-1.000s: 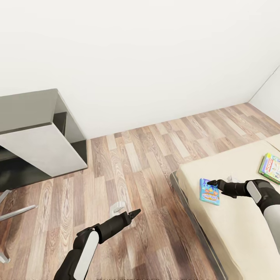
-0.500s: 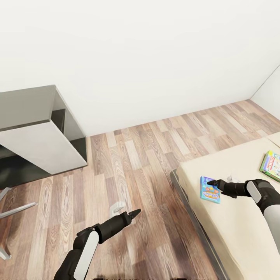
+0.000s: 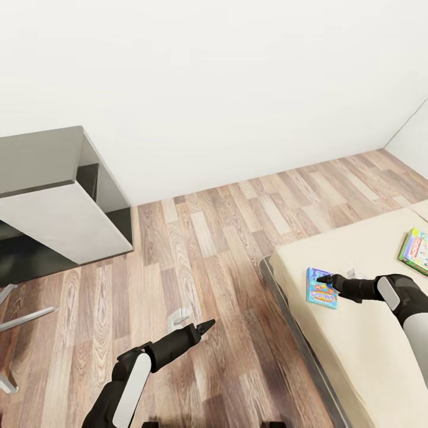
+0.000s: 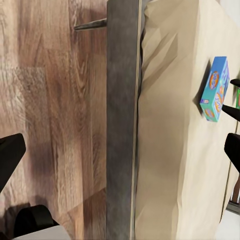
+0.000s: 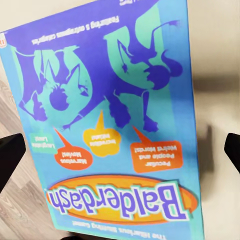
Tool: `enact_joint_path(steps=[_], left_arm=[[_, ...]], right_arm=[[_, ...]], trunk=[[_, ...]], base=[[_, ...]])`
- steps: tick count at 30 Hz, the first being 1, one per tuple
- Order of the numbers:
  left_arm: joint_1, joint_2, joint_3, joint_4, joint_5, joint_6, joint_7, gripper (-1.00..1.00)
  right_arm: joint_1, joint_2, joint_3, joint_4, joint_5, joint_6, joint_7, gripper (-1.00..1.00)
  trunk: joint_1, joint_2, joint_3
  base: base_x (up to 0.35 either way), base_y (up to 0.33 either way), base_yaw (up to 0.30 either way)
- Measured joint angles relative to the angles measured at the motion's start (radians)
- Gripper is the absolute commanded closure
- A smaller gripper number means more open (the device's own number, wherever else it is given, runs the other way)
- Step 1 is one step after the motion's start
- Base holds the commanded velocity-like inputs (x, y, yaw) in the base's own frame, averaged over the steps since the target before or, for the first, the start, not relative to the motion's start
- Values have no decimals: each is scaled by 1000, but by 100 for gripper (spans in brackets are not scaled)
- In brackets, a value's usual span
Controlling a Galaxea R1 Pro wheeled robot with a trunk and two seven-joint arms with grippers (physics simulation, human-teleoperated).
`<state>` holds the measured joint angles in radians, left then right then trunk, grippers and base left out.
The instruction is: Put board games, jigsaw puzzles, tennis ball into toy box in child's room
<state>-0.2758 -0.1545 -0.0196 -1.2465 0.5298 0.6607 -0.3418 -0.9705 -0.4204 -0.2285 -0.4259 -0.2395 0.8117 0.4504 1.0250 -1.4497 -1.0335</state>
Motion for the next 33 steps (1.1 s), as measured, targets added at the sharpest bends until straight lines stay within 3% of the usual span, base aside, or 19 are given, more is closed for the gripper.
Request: enact_joint_path(steps=[33], left_arm=[[0, 0, 0, 0, 0, 0, 0, -100]], right_arm=[[0, -1, 0, 0, 0, 0, 1, -100]], trunk=[[0, 0, -2]], base=[[0, 0, 41]])
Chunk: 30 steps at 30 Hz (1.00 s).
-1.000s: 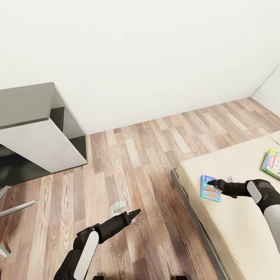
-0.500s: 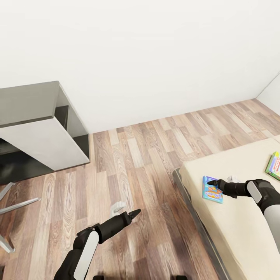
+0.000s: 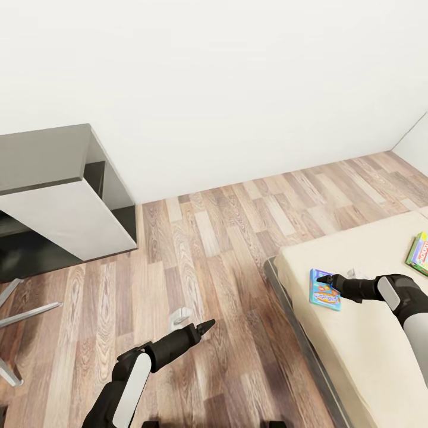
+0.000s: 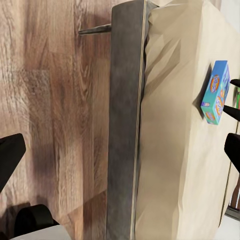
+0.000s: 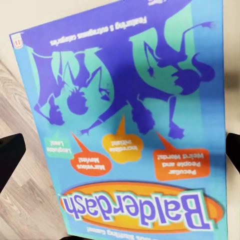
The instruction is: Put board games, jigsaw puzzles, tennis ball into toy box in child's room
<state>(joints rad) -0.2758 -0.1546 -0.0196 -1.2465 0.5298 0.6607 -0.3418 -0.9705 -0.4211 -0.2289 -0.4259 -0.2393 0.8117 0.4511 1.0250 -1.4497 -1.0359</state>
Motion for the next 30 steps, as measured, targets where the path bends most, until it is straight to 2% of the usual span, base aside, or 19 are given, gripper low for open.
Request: enact_joint_path(steps=[30], left_arm=[[0, 0, 0, 0, 0, 0, 0, -100]], right_arm=[[0, 0, 0, 0, 0, 0, -1, -100]], trunk=[[0, 0, 0]], base=[[0, 0, 8]])
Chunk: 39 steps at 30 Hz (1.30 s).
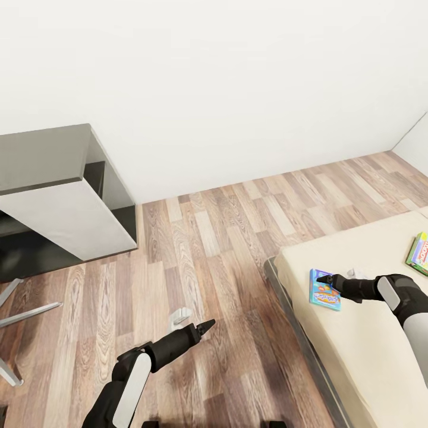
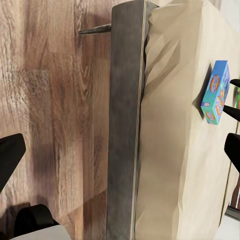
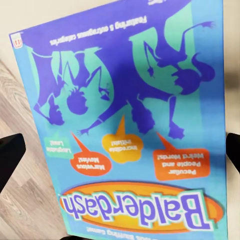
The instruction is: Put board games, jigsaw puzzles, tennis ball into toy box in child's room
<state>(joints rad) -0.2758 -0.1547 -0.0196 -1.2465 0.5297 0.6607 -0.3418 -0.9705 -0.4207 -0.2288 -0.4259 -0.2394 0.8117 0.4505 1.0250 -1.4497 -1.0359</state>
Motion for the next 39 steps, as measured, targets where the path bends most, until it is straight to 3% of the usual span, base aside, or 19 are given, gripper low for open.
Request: enact_joint_path(steps=[20, 39], left_arm=[[0, 0, 0, 0, 0, 0, 1, -100], [0, 0, 0, 0, 0, 0, 0, -100]], right_arm=[[1, 0, 0, 0, 1, 0, 1, -100], [0, 0, 0, 0, 0, 0, 1, -100]], trunk=[[0, 0, 0], [0, 0, 4]], base=[[0, 0, 12], [0, 0, 132]])
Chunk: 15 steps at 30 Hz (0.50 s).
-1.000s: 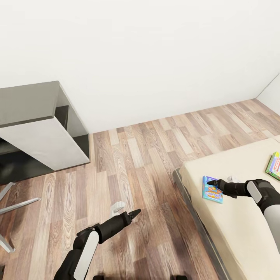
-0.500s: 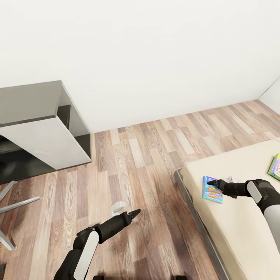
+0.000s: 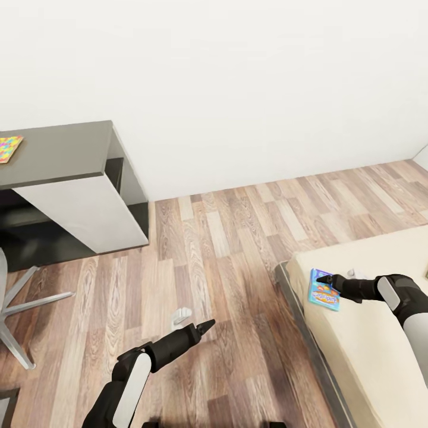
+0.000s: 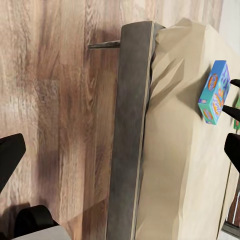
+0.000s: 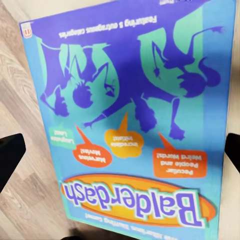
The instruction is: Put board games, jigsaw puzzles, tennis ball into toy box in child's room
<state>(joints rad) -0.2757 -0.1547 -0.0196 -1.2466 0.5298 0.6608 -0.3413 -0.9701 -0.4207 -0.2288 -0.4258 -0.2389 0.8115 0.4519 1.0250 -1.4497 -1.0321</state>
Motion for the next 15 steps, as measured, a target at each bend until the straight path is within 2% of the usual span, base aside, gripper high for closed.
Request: enact_joint_path(steps=[15], left_arm=[[0, 0, 0, 0, 0, 0, 0, -100]], right_arm=[[0, 1, 0, 0, -1, 0, 0, -100]], trunk=[[0, 0, 0]], base=[[0, 0, 16]])
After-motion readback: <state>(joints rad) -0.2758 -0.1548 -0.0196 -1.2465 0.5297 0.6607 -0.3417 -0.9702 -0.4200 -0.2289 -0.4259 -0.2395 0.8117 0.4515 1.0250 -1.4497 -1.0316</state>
